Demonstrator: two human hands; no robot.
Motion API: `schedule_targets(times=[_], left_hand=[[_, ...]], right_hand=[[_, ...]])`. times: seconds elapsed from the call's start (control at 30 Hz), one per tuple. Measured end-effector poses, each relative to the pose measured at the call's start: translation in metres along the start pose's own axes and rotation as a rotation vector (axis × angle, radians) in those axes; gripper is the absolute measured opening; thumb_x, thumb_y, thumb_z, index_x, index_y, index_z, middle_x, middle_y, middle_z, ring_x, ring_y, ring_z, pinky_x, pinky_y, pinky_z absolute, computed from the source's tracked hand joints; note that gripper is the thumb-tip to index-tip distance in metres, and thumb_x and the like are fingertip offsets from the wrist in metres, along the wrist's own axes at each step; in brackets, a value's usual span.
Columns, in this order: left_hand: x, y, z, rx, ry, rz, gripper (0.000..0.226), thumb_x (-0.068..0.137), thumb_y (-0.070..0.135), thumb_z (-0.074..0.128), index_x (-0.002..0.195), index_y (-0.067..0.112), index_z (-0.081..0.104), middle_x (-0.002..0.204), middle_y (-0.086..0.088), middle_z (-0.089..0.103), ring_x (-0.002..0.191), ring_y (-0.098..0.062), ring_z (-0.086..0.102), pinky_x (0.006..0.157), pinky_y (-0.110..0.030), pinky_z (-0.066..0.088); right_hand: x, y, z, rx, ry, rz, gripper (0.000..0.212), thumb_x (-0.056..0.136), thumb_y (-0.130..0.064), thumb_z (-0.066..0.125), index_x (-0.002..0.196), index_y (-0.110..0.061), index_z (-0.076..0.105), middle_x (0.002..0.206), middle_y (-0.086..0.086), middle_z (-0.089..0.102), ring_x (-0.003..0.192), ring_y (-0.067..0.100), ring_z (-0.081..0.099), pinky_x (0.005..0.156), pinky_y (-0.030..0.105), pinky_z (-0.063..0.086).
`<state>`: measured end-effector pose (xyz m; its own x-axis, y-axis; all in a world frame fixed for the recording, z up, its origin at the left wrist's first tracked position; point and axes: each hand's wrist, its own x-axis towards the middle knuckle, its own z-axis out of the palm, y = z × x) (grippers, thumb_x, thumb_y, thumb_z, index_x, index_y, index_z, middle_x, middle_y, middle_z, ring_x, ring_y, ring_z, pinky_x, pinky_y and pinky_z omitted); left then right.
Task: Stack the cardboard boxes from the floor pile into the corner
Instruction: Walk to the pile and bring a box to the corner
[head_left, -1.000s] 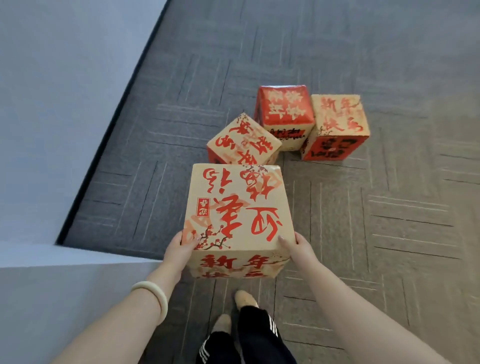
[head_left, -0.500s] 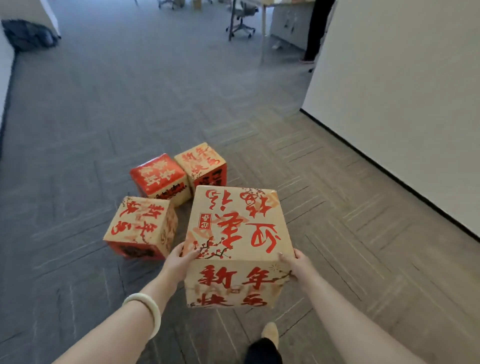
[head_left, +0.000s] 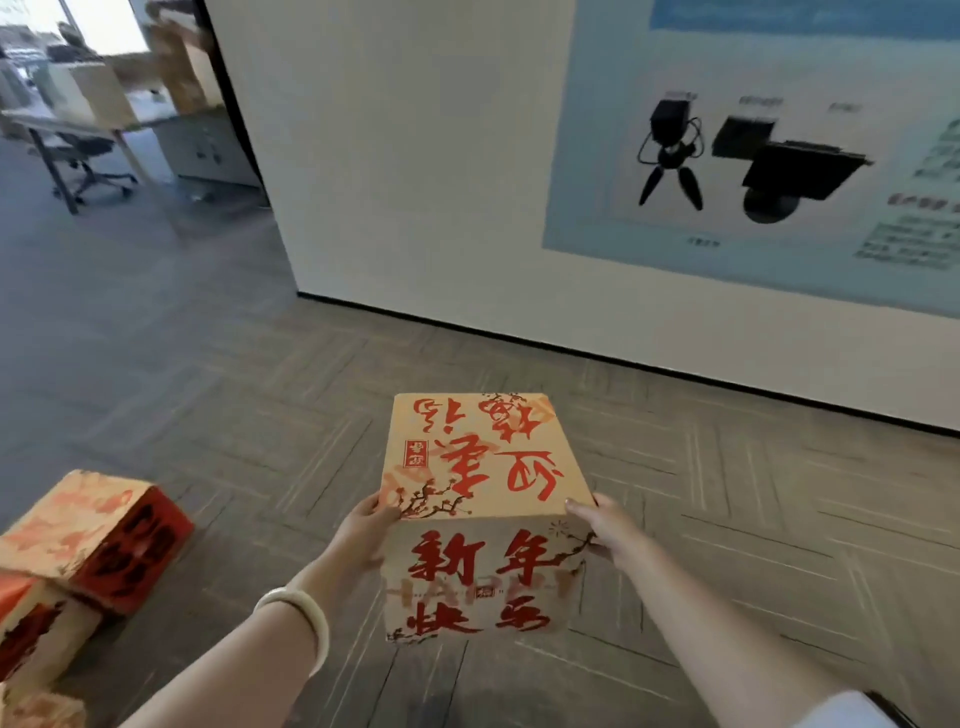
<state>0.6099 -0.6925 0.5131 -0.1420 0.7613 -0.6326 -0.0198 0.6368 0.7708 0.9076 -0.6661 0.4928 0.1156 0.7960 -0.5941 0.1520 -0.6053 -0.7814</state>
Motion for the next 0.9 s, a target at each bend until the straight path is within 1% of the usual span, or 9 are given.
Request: schedule_targets(times=[0.1, 0.17, 0.2, 0.33, 0.47, 0.6, 0.7, 0.8, 0.9], left_hand=[[0.020, 0.034, 0.089, 0.095, -0.049, 0.021, 0.033, 0.093, 0.024, 0.052, 0.125, 0.027, 0.050, 0.100, -0.004, 0.067, 0.097, -0.025, 0.063, 0.095, -0.050, 0.048], [0.030, 0.054, 0.150, 0.146, -0.082, 0.035, 0.034, 0.094, 0.025, 0.050, 0.127, 0.028, 0.049, 0.102, -0.003, 0.065, 0.098, -0.023, 0.060, 0.095, -0.047, 0.046], [0.032, 0.063, 0.179, 0.172, -0.106, 0.046, 0.034, 0.094, 0.025, 0.049, 0.128, 0.029, 0.048, 0.103, -0.003, 0.064, 0.097, -0.022, 0.059, 0.093, -0.044, 0.046], [0.040, 0.095, 0.285, 0.234, -0.224, 0.073, 0.031, 0.096, 0.024, 0.046, 0.127, 0.026, 0.048, 0.104, -0.004, 0.064, 0.090, -0.019, 0.057, 0.082, -0.038, 0.042], [0.055, 0.125, 0.378, 0.321, -0.337, 0.108, 0.027, 0.096, 0.022, 0.046, 0.123, 0.024, 0.049, 0.099, -0.003, 0.063, 0.092, -0.020, 0.056, 0.089, -0.041, 0.042], [0.075, 0.150, 0.469, 0.441, -0.467, 0.146, 0.022, 0.096, 0.023, 0.045, 0.117, 0.024, 0.050, 0.102, -0.004, 0.062, 0.099, -0.024, 0.054, 0.099, -0.050, 0.041], [0.100, 0.171, 0.535, 0.503, -0.558, 0.168, 0.031, 0.096, 0.022, 0.046, 0.127, 0.023, 0.050, 0.115, -0.008, 0.060, 0.105, -0.025, 0.053, 0.098, -0.051, 0.042], [0.124, 0.196, 0.603, 0.568, -0.667, 0.170, 0.036, 0.096, 0.021, 0.046, 0.132, 0.019, 0.048, 0.123, -0.010, 0.058, 0.107, -0.026, 0.052, 0.099, -0.052, 0.041], [0.133, 0.221, 0.662, 0.623, -0.785, 0.173, 0.037, 0.096, 0.020, 0.046, 0.133, 0.017, 0.046, 0.127, -0.011, 0.055, 0.106, -0.025, 0.050, 0.097, -0.053, 0.039]], right_hand=[[0.022, -0.003, -0.085, 0.053, 0.065, 0.026, 0.038, 0.092, -0.022, 0.058, 0.128, -0.012, 0.052, 0.107, 0.006, 0.059, 0.088, 0.016, 0.056, 0.074, 0.029, 0.045], [0.033, -0.004, -0.140, 0.068, 0.128, 0.037, 0.041, 0.091, -0.025, 0.059, 0.129, -0.012, 0.051, 0.113, 0.008, 0.060, 0.092, 0.019, 0.056, 0.077, 0.030, 0.046], [0.037, -0.004, -0.167, 0.077, 0.159, 0.050, 0.043, 0.090, -0.026, 0.060, 0.129, -0.011, 0.051, 0.115, 0.009, 0.060, 0.094, 0.020, 0.056, 0.078, 0.031, 0.046], [0.048, -0.006, -0.264, 0.154, 0.277, 0.073, 0.037, 0.090, -0.025, 0.060, 0.123, -0.010, 0.053, 0.102, 0.006, 0.061, 0.080, 0.013, 0.055, 0.061, 0.028, 0.044], [0.054, 0.001, -0.340, 0.290, 0.396, 0.088, 0.036, 0.090, -0.024, 0.061, 0.123, -0.011, 0.054, 0.107, 0.007, 0.063, 0.094, 0.021, 0.057, 0.076, 0.035, 0.050], [0.059, 0.008, -0.404, 0.400, 0.504, 0.086, 0.036, 0.091, -0.018, 0.060, 0.125, -0.007, 0.054, 0.114, 0.012, 0.063, 0.092, 0.021, 0.057, 0.060, 0.027, 0.045], [0.067, 0.007, -0.448, 0.453, 0.581, 0.082, 0.028, 0.092, -0.016, 0.058, 0.118, -0.007, 0.057, 0.112, 0.012, 0.063, 0.079, 0.014, 0.058, 0.057, 0.025, 0.043], [0.079, 0.006, -0.490, 0.499, 0.696, 0.092, 0.031, 0.092, -0.017, 0.058, 0.120, -0.005, 0.056, 0.108, 0.011, 0.063, 0.076, 0.011, 0.058, 0.056, 0.024, 0.043], [0.087, -0.001, -0.522, 0.545, 0.796, 0.125, 0.034, 0.091, -0.017, 0.059, 0.122, -0.004, 0.055, 0.110, 0.013, 0.064, 0.087, 0.020, 0.060, 0.073, 0.032, 0.050]])
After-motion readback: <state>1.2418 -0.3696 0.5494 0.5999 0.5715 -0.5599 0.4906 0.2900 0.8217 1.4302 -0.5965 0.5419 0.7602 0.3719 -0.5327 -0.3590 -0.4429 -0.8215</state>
